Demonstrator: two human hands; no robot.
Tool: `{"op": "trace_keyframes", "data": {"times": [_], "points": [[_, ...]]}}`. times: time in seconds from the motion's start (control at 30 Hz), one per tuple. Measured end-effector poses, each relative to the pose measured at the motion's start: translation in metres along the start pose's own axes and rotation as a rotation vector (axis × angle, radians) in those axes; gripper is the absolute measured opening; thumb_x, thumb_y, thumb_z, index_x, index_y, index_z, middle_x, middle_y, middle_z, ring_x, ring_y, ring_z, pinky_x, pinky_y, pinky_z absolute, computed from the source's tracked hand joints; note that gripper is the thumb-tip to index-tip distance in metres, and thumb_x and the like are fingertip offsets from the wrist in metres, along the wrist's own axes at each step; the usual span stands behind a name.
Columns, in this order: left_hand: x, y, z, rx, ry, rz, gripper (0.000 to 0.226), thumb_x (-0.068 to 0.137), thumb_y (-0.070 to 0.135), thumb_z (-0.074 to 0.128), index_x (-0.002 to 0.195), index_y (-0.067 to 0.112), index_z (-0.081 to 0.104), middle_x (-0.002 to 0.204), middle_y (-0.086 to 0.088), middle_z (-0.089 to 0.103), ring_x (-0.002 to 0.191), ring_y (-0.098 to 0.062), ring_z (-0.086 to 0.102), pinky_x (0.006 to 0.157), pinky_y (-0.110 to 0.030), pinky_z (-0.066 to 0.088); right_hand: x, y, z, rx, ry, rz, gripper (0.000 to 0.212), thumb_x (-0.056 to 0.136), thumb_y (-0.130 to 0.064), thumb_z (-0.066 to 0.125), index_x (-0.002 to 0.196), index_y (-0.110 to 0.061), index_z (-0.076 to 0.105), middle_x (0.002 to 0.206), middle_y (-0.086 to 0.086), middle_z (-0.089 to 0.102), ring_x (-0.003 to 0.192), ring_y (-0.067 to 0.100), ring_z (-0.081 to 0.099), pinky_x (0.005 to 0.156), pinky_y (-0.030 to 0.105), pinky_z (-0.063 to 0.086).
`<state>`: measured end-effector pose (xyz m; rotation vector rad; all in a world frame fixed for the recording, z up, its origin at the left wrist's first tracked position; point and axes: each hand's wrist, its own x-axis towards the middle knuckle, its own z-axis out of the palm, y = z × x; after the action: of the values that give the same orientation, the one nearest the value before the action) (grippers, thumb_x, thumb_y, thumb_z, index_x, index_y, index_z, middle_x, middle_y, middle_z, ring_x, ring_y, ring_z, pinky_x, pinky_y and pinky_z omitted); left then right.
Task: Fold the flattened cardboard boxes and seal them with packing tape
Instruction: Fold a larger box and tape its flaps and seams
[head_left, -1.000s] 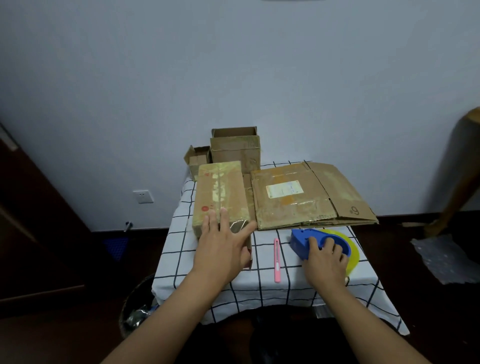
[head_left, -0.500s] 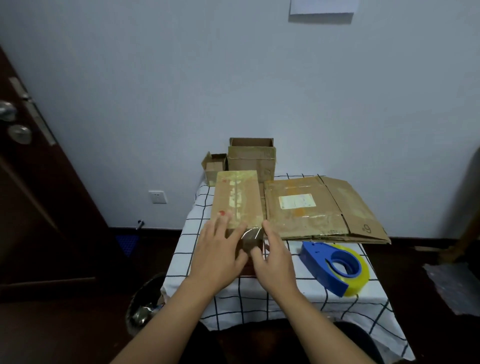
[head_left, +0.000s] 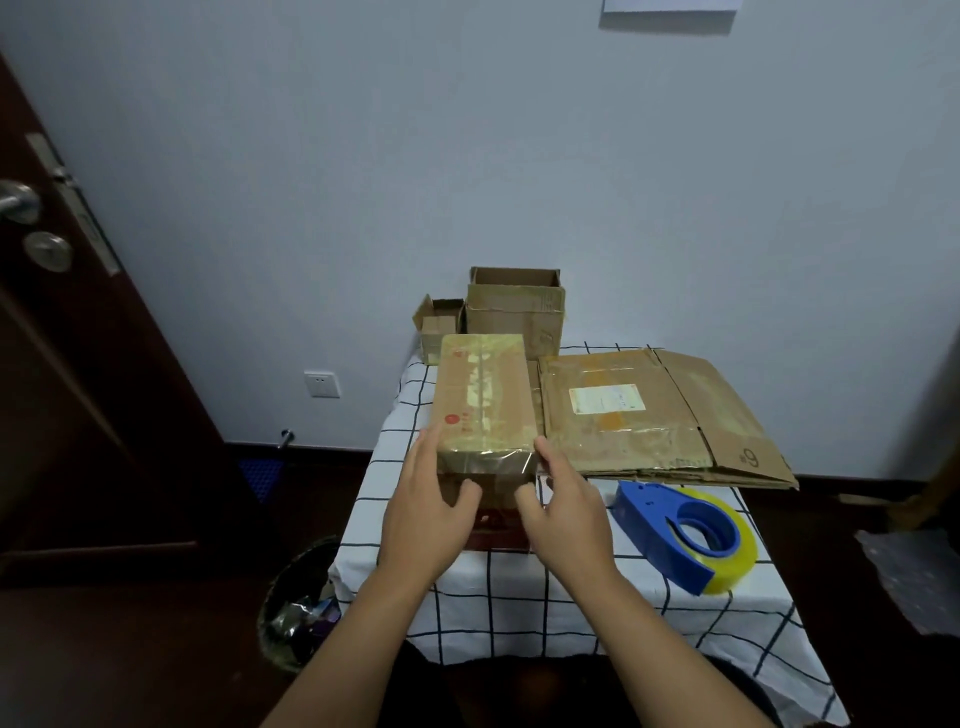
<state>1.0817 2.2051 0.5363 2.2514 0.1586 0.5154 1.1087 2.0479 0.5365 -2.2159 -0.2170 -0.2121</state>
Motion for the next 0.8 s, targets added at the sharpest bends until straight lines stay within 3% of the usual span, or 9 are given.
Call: {"op": "trace_keyframes", "data": {"times": [0.1, 0.2, 0.3, 0.4, 0.53, 0.8], "points": [[0.003, -0.004, 0.001, -0.002, 0.001, -0.007, 0.047, 0.092, 0.045, 0.056, 0.138, 0.043, 0.044, 0.148, 0.011, 0.034, 0.129, -0.005, 0.041, 0.093, -0.027, 0.041, 0.002, 0.0, -0.004, -0.09, 0.026, -0.135, 0.058, 0.094, -0.032, 0.058, 0.149, -0.028, 0.04, 0.139, -0.009, 0.053, 0.121, 0.01, 0.052, 0.086, 0.016, 0.037], [0.009, -0.006, 0.002, -0.043, 0.059, -0.054, 0.049, 0.085, 0.066, 0.046, 0.122, 0.036, 0.06, 0.134, 0.005, 0.044, 0.113, -0.006, 0.05, 0.089, -0.031, 0.05, 0.008, 0.001, -0.002, -0.156, 0.053, -0.194, 0.047, 0.095, -0.046, 0.055, 0.138, -0.027, 0.054, 0.127, -0.006, 0.056, 0.111, 0.015, 0.057, 0.081, 0.027, 0.047], [0.017, -0.014, 0.008, -0.052, 0.11, -0.054, 0.04, 0.084, 0.063, 0.052, 0.109, 0.035, 0.065, 0.122, 0.003, 0.046, 0.107, -0.011, 0.054, 0.083, -0.039, 0.054, 0.019, 0.009, 0.002, -0.16, 0.126, -0.257, 0.033, 0.097, -0.039, 0.057, 0.121, -0.019, 0.067, 0.11, -0.001, 0.061, 0.094, 0.021, 0.063, 0.07, 0.035, 0.054], [0.022, -0.021, 0.015, -0.02, 0.169, -0.006, 0.027, 0.087, 0.048, 0.065, 0.106, 0.029, 0.068, 0.118, 0.003, 0.046, 0.112, -0.019, 0.054, 0.081, -0.043, 0.054, 0.026, 0.018, 0.007, -0.172, 0.157, -0.336, 0.022, 0.096, -0.029, 0.062, 0.112, -0.015, 0.069, 0.101, 0.001, 0.06, 0.081, 0.021, 0.062, 0.06, 0.032, 0.05], [0.022, -0.022, 0.02, -0.041, 0.164, 0.02, 0.04, 0.081, 0.055, 0.062, 0.106, 0.025, 0.069, 0.117, 0.003, 0.043, 0.114, -0.02, 0.05, 0.085, -0.04, 0.052, 0.031, 0.027, 0.007, -0.172, 0.176, -0.365, 0.02, 0.094, -0.028, 0.063, 0.108, -0.014, 0.068, 0.097, 0.001, 0.057, 0.077, 0.02, 0.06, 0.056, 0.028, 0.046], [0.023, -0.026, 0.023, 0.007, 0.191, 0.103, 0.055, 0.077, 0.067, 0.059, 0.106, 0.021, 0.066, 0.115, 0.004, 0.038, 0.111, -0.023, 0.051, 0.078, -0.036, 0.053, 0.034, 0.023, 0.013, -0.163, 0.18, -0.362, 0.03, 0.087, -0.046, 0.062, 0.099, -0.017, 0.061, 0.093, 0.001, 0.047, 0.076, 0.019, 0.051, 0.05, 0.04, 0.051]]}}
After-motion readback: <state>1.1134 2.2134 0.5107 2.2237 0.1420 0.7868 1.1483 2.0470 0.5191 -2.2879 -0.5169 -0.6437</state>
